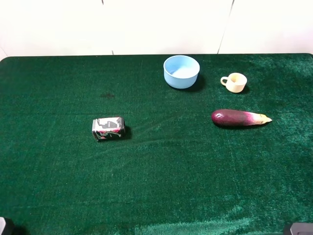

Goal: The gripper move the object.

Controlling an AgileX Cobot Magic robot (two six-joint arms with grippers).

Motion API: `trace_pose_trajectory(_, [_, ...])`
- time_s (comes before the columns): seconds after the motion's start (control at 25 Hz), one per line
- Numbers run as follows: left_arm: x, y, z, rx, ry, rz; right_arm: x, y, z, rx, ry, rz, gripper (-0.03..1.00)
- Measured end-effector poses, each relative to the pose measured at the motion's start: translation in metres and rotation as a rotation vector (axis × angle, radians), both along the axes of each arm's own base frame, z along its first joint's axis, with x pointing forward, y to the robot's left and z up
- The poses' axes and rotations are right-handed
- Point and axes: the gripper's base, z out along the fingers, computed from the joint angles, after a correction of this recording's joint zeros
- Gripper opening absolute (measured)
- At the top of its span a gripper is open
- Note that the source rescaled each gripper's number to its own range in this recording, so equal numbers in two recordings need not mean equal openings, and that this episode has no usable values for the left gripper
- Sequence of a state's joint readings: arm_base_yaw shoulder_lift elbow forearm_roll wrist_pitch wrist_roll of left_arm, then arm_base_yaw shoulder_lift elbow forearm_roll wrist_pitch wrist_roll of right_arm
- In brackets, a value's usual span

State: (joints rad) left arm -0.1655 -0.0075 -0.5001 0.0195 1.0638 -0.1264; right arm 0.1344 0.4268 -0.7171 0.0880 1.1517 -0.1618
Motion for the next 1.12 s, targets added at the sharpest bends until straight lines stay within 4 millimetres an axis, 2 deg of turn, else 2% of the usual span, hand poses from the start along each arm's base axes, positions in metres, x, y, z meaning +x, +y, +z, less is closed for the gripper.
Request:
trace_pose_trajectory(0.24, [0.000,0.000,0.000,0.000,0.000,0.000,-0.031,-0.004,-0.018,0.025,-0.138,-0.002,1.00])
trace_pose_trajectory(0.56, [0.000,0.000,0.000,0.000,0.000,0.000,-0.051,-0.007,-0.040,0.056,-0.331,-0.010,1.00])
trace_pose_trajectory(1.12, [0.000,0.000,0.000,0.000,0.000,0.000,-0.053,-0.008,-0.043,0.064,-0.339,-0.021,1.00])
